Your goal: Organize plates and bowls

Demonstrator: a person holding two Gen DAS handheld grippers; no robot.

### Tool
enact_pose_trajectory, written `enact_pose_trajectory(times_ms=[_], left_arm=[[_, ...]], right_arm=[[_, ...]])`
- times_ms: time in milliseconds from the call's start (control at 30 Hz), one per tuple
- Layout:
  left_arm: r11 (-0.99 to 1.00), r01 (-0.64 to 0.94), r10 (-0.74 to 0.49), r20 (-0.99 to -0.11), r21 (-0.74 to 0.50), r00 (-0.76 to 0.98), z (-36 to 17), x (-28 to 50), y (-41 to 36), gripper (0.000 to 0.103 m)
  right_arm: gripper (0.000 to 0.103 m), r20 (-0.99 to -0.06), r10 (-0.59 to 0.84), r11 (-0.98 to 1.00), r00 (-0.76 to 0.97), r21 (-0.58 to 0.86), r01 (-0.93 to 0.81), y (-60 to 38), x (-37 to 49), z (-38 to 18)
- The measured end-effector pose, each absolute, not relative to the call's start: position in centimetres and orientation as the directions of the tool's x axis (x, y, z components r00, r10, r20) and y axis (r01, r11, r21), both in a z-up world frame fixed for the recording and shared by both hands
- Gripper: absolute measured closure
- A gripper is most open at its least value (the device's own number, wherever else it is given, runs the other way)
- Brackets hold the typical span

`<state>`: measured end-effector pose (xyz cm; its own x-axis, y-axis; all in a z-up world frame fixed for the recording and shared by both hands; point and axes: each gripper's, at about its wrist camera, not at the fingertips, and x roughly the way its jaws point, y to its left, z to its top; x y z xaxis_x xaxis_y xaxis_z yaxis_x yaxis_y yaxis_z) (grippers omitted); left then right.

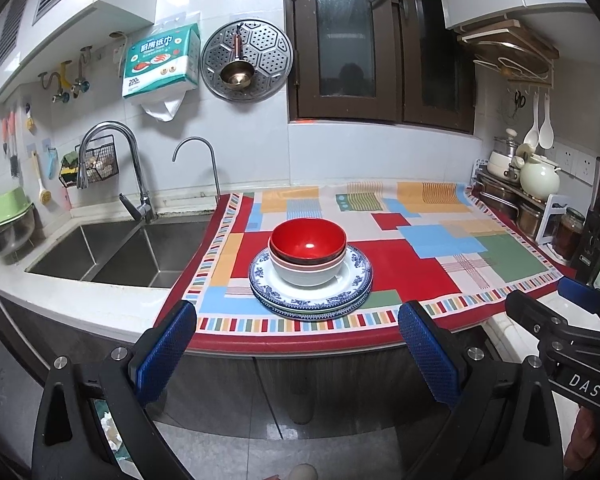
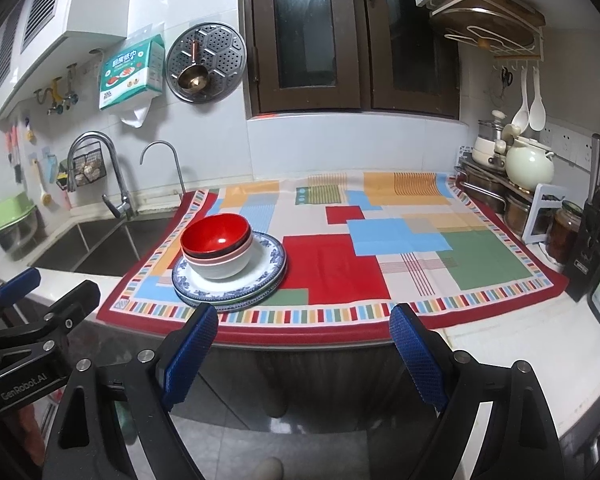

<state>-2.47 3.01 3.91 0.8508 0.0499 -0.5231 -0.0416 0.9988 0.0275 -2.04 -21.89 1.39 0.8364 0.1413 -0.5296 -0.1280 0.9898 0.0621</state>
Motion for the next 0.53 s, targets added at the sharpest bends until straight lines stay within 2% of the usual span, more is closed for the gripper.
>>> enact_pose_trajectory(times_ms=[533], left_arm=[[0.999, -0.034, 0.029, -0.544, 0.001, 0.838, 3.8, -3.4, 3.3, 0.0]], right_arm=[[0.014, -0.536, 0.128, 0.992, 0.834, 0.057, -0.115, -22.1, -3.7, 1.3]])
